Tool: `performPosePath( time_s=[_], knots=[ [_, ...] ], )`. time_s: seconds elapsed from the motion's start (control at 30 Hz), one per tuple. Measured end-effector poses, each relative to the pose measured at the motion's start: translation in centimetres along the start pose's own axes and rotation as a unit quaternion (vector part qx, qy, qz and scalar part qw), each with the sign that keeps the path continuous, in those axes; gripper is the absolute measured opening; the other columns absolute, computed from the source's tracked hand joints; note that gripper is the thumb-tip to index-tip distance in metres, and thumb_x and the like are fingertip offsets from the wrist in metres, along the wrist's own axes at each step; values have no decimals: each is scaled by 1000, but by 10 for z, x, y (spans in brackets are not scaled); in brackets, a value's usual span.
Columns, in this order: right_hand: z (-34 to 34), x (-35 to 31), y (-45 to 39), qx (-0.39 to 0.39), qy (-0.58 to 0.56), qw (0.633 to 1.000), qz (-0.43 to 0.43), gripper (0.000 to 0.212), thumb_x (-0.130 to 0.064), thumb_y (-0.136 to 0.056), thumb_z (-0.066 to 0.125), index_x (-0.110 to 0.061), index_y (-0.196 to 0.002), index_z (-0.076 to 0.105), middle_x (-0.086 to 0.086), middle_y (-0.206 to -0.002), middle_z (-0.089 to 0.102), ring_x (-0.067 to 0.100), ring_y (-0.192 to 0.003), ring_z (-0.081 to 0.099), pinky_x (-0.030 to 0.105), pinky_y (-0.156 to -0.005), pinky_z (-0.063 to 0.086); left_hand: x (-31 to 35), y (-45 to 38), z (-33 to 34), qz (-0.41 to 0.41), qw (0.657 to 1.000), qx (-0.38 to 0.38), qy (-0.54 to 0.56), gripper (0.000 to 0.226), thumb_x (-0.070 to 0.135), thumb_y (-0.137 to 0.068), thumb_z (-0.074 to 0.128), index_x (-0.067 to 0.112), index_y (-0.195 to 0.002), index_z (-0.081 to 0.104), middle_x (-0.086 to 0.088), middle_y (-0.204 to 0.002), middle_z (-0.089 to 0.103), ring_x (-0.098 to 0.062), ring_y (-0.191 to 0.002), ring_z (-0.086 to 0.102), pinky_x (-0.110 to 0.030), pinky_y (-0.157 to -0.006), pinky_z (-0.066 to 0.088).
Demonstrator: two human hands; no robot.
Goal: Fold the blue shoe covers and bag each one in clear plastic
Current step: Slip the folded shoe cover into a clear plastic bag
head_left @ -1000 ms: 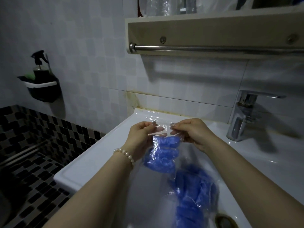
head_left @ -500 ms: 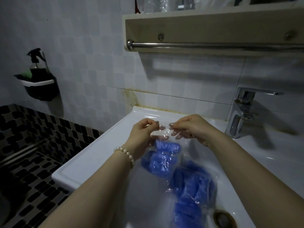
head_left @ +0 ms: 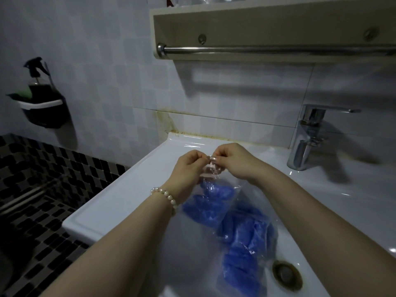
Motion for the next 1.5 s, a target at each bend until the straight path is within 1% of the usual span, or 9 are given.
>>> performPosePath(
  time_s=[0.17,0.43,0.6,0.77,0.93,1.07,1.17,1.33,1.5],
  knots=[
    [0,-6,3,-6,69,998,-2,25,-16,-95,50,-13,-71,57,-1,-70,57,18,-72,53,36,-78,47,3,1,-3,23,999,28,-30,16,7,-98,44,-5,-99,55,-10,-77,65,-8,-60,66,-24,-58,56],
    [-16,8,16,-65,85,994,8,20,-22,-97,50,-13,-80,58,-1,-75,60,10,-69,53,29,-75,45,4,-3,-15,24,997,73,-24,16,10,-97,48,4,-85,55,-4,-68,58,-4,-51,62,-24,-58,53],
    [-26,13,19,-71,66,995,8,21,-21,-96,51,-15,-77,58,0,-75,61,12,-70,52,25,-71,43,2,-3,-21,13,996,92,-11,16,12,-98,47,5,-88,57,-3,-70,61,-3,-51,62,-23,-61,55],
    [-35,19,25,-69,76,995,17,20,-21,-95,52,-15,-78,59,0,-75,61,11,-69,52,21,-66,40,0,-5,-23,10,996,88,-15,18,13,-97,49,7,-83,58,-3,-71,60,-11,-61,61,-21,-60,52],
    [-43,26,26,-52,98,994,22,24,-25,-93,55,-15,-72,59,3,-72,60,15,-69,52,27,-71,43,-4,-9,-23,14,995,92,-30,17,11,-96,52,4,-82,57,-3,-75,58,-13,-71,55,-20,-61,49],
    [-52,23,25,-23,130,991,6,28,-26,-92,58,-17,-66,59,0,-62,56,14,-61,49,30,-68,41,-3,-11,-26,26,991,104,-75,14,12,-94,55,2,-84,60,1,-69,57,-7,-62,47,-14,-56,42],
    [-54,22,25,-12,163,987,3,28,-28,-90,60,-13,-67,60,0,-59,53,14,-58,46,28,-62,38,-6,-13,-25,19,992,98,-74,16,11,-93,56,4,-79,60,-2,-61,49,-12,-57,40,-22,-55,38],
    [-57,17,27,-3,198,980,-11,31,-31,-89,61,-18,-61,58,0,-58,54,15,-58,48,28,-63,39,-9,-12,-22,12,997,67,-47,17,3,-94,52,2,-78,58,-4,-58,46,-11,-49,39,-21,-50,38],
    [-68,9,37,13,146,988,-48,31,-28,-86,65,-18,-58,57,-3,-53,51,14,-55,45,29,-63,39,-4,-10,-4,15,997,-34,73,21,-6,-93,45,3,-77,54,-5,-63,59,-11,-56,62,-23,-55,49]
  ],
)
Point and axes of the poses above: each hand's wrist, its own y-axis away from the middle knuckle, its own z-axis out of the palm, x = y × z, the point moved 10 cm from there along -y, towards the middle knuckle
